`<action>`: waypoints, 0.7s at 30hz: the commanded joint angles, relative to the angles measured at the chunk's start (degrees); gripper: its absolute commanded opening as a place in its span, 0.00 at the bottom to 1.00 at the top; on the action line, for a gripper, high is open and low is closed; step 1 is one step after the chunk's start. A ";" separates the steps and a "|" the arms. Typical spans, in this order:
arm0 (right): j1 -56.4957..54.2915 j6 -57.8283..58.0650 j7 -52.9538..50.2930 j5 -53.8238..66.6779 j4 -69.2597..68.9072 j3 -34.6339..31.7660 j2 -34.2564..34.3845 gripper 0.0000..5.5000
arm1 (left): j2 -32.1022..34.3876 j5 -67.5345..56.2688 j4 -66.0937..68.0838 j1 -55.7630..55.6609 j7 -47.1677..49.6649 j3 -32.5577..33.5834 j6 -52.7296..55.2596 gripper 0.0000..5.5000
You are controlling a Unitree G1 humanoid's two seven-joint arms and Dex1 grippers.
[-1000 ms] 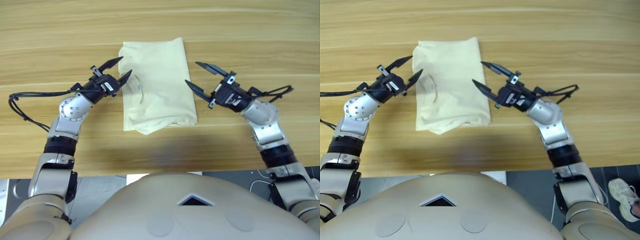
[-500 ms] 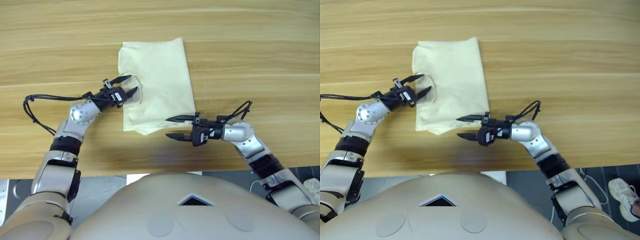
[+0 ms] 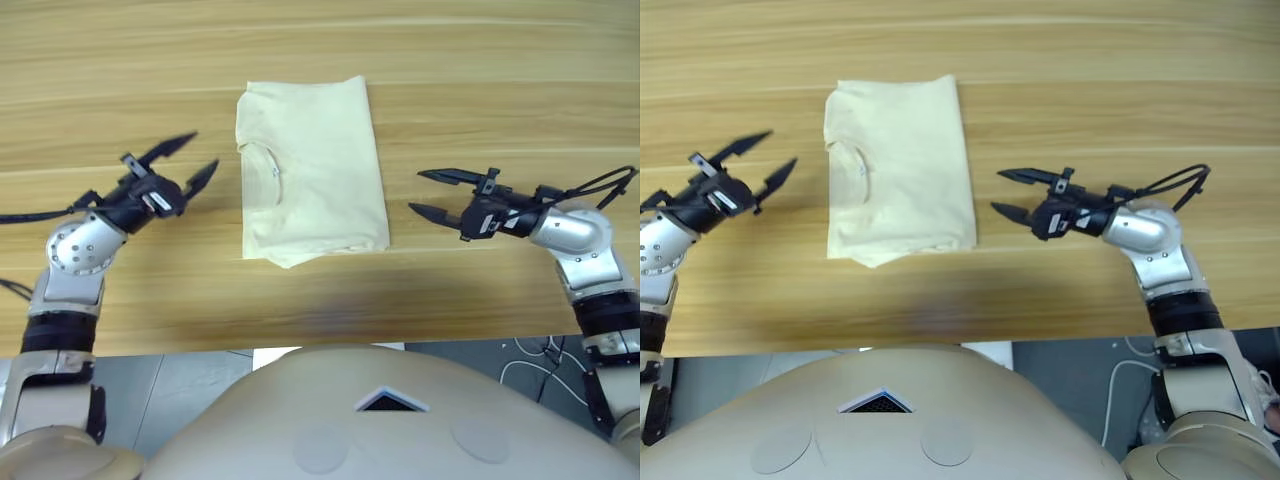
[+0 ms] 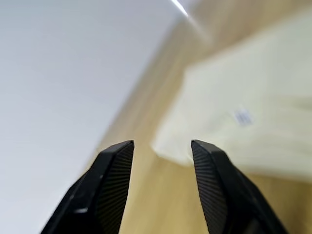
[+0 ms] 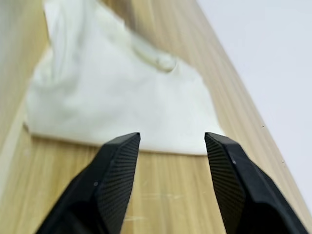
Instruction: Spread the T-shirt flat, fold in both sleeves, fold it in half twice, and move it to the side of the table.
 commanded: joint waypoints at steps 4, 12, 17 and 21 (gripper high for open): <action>-8.98 -1.85 -3.96 -9.31 7.77 1.44 2.20 0.45 | 3.45 4.33 -11.88 9.14 -3.44 -0.77 3.07 0.59; -6.10 -5.81 -3.42 -15.91 8.08 7.45 1.19 0.45 | 7.68 10.43 -11.00 10.69 -6.17 -3.75 4.21 0.59; -2.00 -5.83 -3.01 -14.26 3.42 7.82 -1.48 0.45 | 10.74 10.06 -11.53 12.44 -5.98 -2.25 4.30 0.59; 0.15 -4.99 -3.00 -13.66 0.65 8.25 -2.37 0.45 | 9.59 10.43 -12.39 11.30 -8.10 -6.40 3.79 0.59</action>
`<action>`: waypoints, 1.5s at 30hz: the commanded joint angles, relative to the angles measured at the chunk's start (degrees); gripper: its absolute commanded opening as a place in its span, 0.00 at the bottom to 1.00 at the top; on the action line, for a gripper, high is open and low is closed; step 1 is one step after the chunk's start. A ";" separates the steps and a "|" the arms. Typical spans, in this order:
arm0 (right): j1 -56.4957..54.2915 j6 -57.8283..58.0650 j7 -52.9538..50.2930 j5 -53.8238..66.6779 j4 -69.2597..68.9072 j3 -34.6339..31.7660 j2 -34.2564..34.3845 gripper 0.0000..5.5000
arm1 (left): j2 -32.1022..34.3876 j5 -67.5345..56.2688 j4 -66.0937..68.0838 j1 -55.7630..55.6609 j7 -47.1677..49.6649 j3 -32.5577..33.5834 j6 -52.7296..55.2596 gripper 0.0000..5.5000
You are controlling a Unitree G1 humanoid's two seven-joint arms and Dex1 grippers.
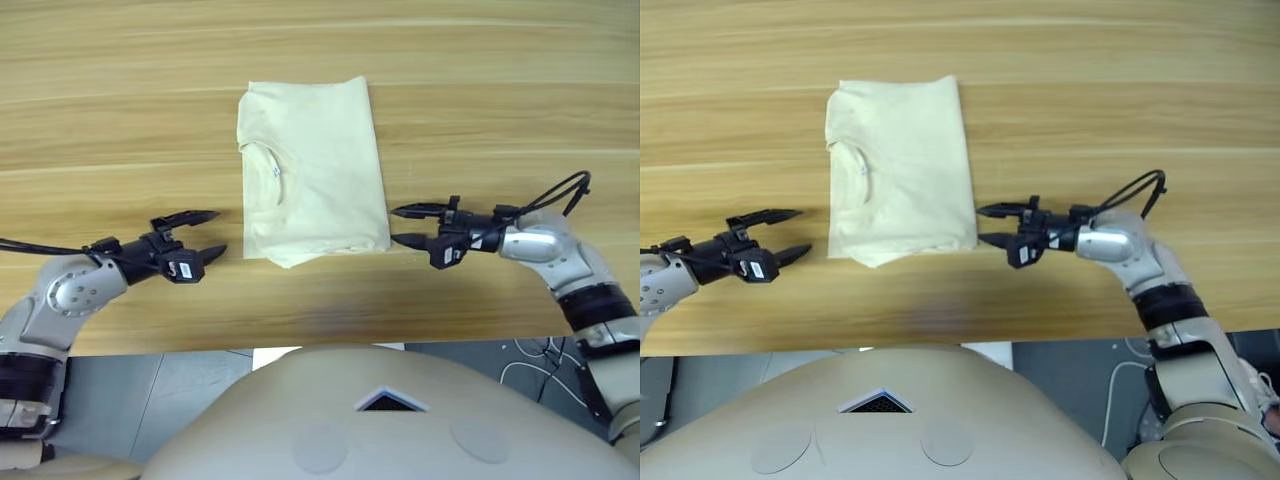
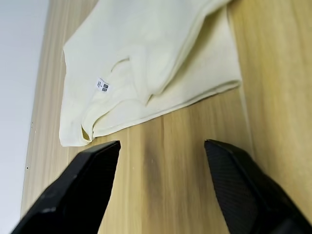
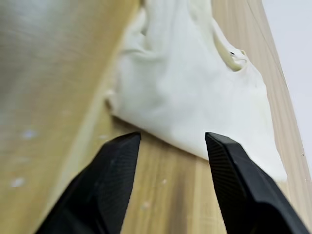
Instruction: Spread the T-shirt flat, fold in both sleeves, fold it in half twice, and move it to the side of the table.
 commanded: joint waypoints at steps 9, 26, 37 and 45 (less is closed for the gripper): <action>2.53 2.66 1.17 0.69 -6.11 2.65 -0.49 0.45 | -2.47 1.16 6.66 -9.02 -9.77 -13.97 -1.62 0.59; -0.79 2.32 -0.89 -0.45 -2.20 3.64 2.63 0.45 | -3.50 -1.00 10.48 -13.27 -10.38 -18.06 -4.35 0.46; 0.95 1.27 1.86 3.68 -3.36 6.10 2.51 0.28 | -6.05 -1.09 18.15 -17.70 -10.05 -19.91 -5.60 0.11; -0.66 2.96 -1.46 3.38 -0.19 3.61 4.86 0.04 | -7.07 -1.41 20.34 -17.75 -10.03 -20.85 -7.35 0.01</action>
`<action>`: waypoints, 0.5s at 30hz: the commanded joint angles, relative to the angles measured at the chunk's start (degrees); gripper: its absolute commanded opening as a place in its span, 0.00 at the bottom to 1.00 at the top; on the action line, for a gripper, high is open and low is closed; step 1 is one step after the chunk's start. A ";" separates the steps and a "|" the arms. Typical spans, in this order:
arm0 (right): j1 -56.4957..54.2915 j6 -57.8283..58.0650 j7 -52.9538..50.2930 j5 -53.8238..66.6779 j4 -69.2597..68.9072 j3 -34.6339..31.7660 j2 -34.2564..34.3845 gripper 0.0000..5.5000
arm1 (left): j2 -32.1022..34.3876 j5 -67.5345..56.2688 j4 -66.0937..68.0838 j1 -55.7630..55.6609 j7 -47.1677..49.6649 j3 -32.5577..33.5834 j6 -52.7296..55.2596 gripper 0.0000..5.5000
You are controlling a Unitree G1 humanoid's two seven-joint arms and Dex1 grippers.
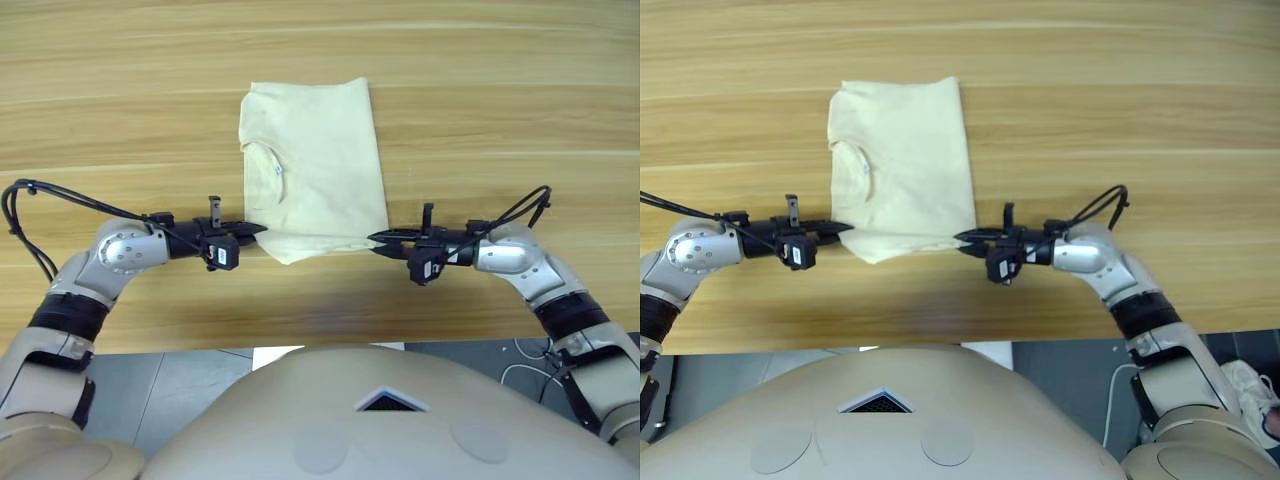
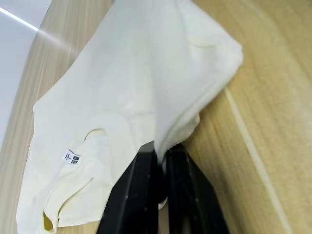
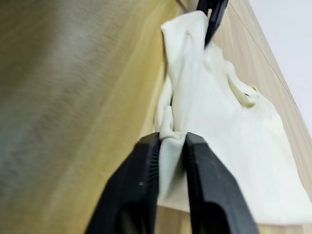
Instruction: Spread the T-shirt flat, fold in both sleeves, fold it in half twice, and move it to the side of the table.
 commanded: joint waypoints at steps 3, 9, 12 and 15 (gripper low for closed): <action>-1.98 1.06 -2.58 -0.21 1.88 -2.21 1.73 0.00 | -0.90 2.58 2.69 3.64 -1.48 -2.34 0.99 0.01; 3.62 0.60 0.94 7.39 -4.55 -0.01 -0.40 0.00 | -2.03 -0.97 -2.11 7.67 1.84 0.00 -0.33 0.01; 10.39 1.10 3.31 13.69 -10.48 -0.08 -4.33 0.00 | -2.63 -1.11 -7.27 13.07 4.73 1.43 0.42 0.01; 14.45 2.38 3.39 17.68 -13.06 -2.35 -6.05 0.00 | -2.50 -2.09 -10.20 17.09 7.10 3.89 1.56 0.01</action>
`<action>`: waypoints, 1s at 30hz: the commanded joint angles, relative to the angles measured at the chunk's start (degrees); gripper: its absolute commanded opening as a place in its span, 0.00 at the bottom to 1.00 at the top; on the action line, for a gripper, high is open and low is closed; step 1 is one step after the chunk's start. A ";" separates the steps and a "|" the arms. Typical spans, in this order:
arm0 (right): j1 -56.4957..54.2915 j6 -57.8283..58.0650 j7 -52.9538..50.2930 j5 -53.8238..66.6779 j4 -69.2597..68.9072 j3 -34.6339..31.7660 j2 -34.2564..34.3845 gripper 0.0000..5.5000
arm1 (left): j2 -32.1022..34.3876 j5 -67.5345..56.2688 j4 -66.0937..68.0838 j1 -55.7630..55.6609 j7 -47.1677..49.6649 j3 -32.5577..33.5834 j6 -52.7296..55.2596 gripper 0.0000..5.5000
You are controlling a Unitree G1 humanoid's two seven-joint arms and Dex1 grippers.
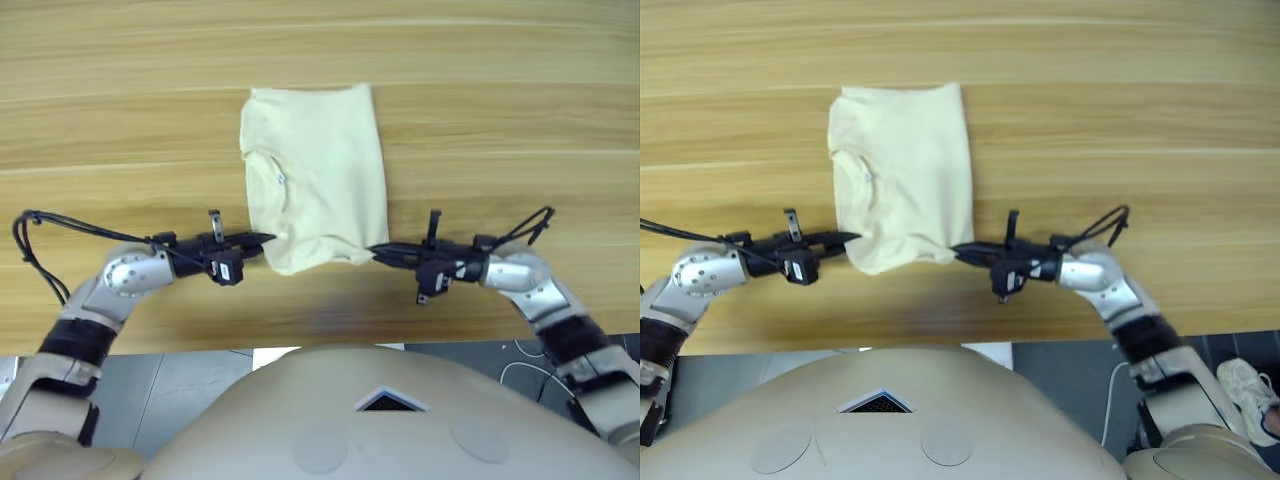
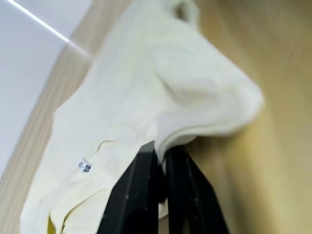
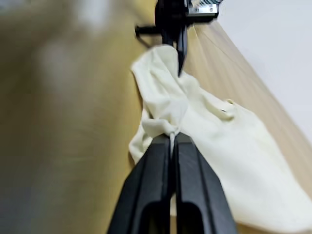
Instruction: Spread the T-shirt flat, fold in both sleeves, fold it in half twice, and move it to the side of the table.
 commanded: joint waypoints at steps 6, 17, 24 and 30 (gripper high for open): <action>4.23 4.12 -1.38 7.68 -5.68 -7.37 -0.73 0.00 | -3.34 -2.64 -7.56 7.69 7.93 8.71 5.80 0.01; -6.54 7.40 -2.39 2.66 1.17 -9.53 6.25 0.00 | -11.82 4.81 -1.92 -5.90 14.80 11.47 9.74 0.01; -16.94 10.47 -9.11 -4.88 9.12 -11.03 13.12 0.00 | -14.57 7.79 7.97 -13.98 15.87 10.33 9.79 0.01; -28.13 11.64 -17.97 -12.97 22.39 -11.51 17.60 0.00 | -17.45 12.77 21.44 -24.51 21.16 9.32 10.45 0.01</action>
